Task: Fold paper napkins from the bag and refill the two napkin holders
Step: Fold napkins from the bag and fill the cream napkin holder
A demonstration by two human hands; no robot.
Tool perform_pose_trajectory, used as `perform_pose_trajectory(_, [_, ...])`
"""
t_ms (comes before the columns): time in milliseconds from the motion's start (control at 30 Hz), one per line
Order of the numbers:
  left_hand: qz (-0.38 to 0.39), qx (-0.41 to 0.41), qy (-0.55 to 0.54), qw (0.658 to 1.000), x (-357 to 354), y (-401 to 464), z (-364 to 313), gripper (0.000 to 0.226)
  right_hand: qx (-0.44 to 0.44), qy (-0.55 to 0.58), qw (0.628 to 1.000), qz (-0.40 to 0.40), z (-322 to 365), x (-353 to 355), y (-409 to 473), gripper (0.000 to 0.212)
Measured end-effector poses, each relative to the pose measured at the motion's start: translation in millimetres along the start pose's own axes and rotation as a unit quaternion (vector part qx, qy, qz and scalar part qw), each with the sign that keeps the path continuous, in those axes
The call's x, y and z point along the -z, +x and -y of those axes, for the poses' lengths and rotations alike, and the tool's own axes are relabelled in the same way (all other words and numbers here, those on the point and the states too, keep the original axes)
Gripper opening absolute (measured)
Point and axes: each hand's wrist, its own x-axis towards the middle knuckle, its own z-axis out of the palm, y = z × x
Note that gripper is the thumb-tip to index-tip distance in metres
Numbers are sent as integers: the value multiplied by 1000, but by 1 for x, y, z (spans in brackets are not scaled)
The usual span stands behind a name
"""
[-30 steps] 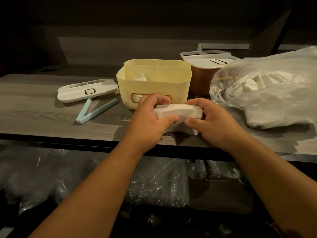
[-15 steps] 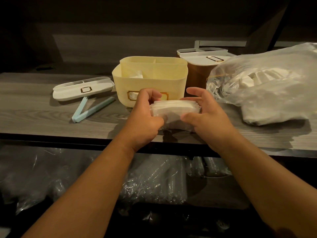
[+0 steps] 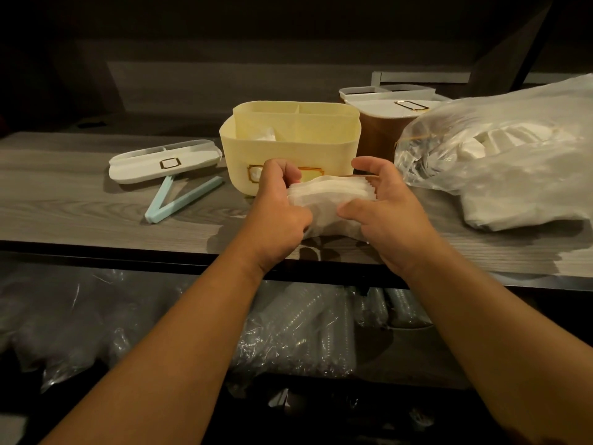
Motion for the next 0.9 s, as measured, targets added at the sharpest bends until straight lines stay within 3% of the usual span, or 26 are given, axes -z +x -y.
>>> perform_pose_trajectory(367, [-9, 11, -13, 1000, 0, 3, 5, 60, -48, -98, 994, 15, 3, 11, 2, 64])
perform_pose_trajectory(733, [0, 57, 68, 996, -11, 6, -11, 62, -34, -105, 994, 9, 9, 9, -5, 65])
perform_pose_trajectory(900, [15, 63, 41, 997, -8, 6, -8, 63, -17, -148, 989, 2, 8, 13, -4, 58])
